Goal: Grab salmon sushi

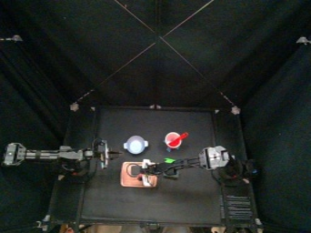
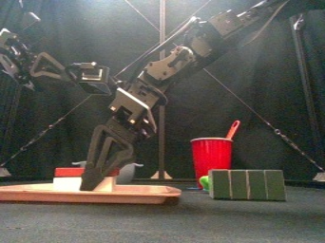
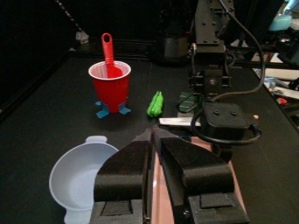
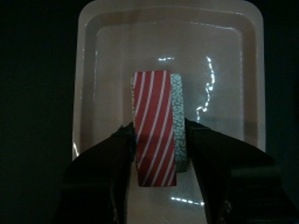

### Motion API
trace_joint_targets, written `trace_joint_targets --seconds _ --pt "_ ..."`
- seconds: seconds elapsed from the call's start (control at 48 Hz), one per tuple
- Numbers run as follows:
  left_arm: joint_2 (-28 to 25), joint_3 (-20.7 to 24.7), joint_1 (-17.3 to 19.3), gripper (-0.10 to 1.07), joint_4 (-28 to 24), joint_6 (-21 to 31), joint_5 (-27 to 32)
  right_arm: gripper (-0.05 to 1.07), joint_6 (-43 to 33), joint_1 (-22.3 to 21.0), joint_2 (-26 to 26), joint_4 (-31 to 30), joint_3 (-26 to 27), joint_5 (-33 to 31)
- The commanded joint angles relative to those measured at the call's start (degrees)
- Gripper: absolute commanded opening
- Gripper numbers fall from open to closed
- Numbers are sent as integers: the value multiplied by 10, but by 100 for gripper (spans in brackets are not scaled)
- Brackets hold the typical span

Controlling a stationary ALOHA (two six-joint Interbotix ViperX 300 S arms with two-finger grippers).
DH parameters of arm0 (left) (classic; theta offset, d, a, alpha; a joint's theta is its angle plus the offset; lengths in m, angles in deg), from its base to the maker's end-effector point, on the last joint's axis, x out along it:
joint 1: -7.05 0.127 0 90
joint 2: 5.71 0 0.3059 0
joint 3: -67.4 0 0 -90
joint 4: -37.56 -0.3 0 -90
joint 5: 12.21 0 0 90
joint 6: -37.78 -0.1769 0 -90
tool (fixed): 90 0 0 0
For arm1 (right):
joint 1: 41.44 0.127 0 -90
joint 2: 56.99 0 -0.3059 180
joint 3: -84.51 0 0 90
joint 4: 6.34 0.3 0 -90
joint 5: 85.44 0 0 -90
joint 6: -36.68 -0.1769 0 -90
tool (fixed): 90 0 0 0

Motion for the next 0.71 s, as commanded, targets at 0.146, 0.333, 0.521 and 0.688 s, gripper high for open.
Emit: trace_joint_targets --seconds 0.146,0.333,0.521,0.688 --pt "-2 7 2 55 0 0 -4 69 1 -2 -26 0 17 -11" --pt "-2 7 2 55 0 -1 -4 69 1 -1 -38 0 17 -18" --pt "-2 7 2 55 0 0 -4 69 1 -1 -43 0 17 -23" --pt "-1 7 2 55 0 0 -4 69 1 -1 -43 0 17 -23"
